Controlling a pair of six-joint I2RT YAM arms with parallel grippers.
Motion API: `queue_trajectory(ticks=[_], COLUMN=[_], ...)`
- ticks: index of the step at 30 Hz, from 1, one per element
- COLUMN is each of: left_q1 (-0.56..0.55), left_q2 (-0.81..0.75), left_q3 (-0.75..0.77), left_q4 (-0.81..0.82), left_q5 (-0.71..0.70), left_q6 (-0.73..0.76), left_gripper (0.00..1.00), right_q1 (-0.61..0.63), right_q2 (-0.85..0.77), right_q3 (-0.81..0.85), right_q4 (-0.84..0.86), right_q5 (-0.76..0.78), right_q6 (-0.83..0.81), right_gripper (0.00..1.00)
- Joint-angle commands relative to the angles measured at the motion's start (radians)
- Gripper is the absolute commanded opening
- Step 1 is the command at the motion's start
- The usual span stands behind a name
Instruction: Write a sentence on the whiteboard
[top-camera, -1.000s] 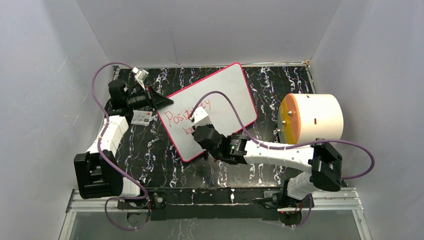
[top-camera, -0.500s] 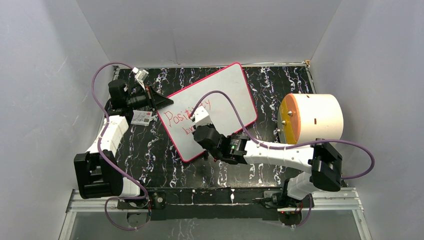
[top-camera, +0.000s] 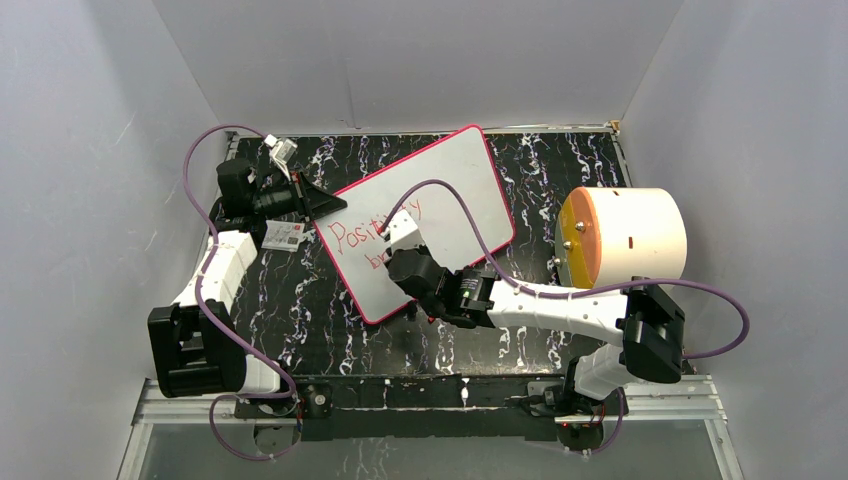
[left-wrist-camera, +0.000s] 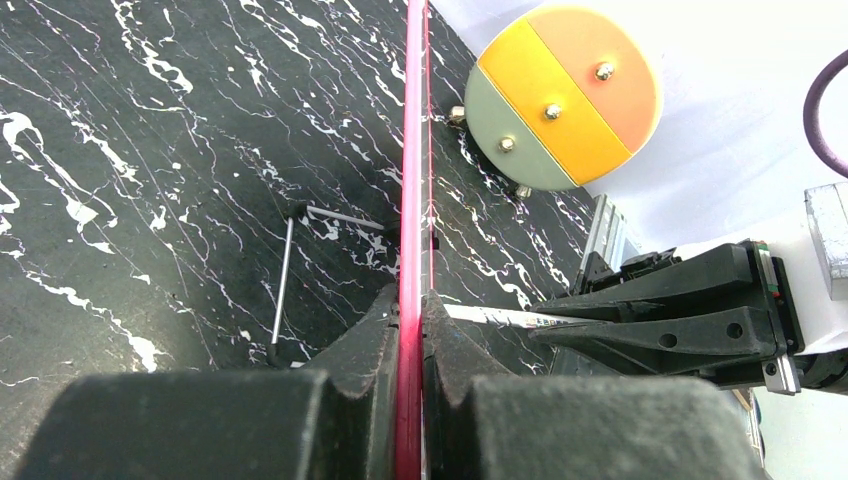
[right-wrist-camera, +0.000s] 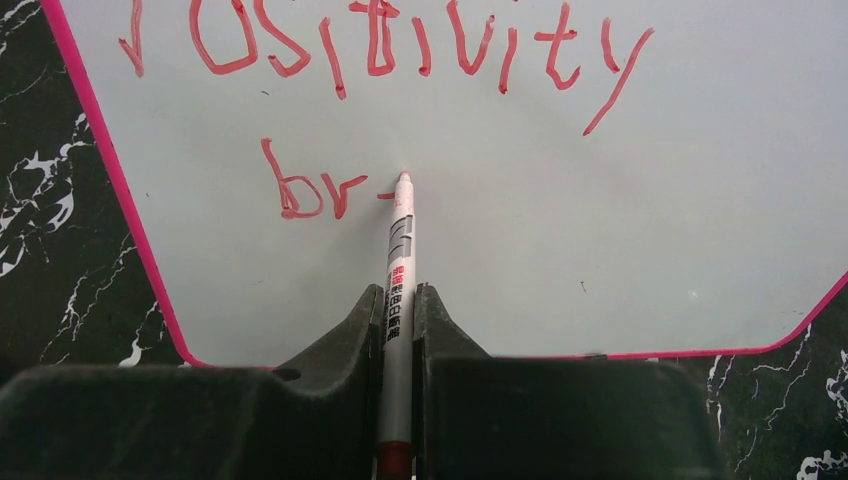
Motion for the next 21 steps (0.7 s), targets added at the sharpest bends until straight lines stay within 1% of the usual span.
queue_trajectory(ticks=[1,13,21], left_q1=[-0.013,-0.013,-0.014], left_q2=[0.041,0.042,0.045], left_q3=[-0.018,-0.017,-0.016], left_q4=[-0.070,-0.070,-0.070], left_q5=[-0.114,-0.113,-0.114], left_q6=[0.086,0.087,0.086], left_gripper=[0.00,0.00,0.00], right_q1=[-0.008,-0.008,-0.008], right_q2=[-0.020,-0.013,-0.017], right_q3=[-0.010,0.003,0.006], right_q4=[0.091,0.039,-0.009], right_q5=[-0.009,-0.074,-0.078], right_q6=[-0.023,-0.014,-0.001], right_gripper=[0.00,0.00,0.00])
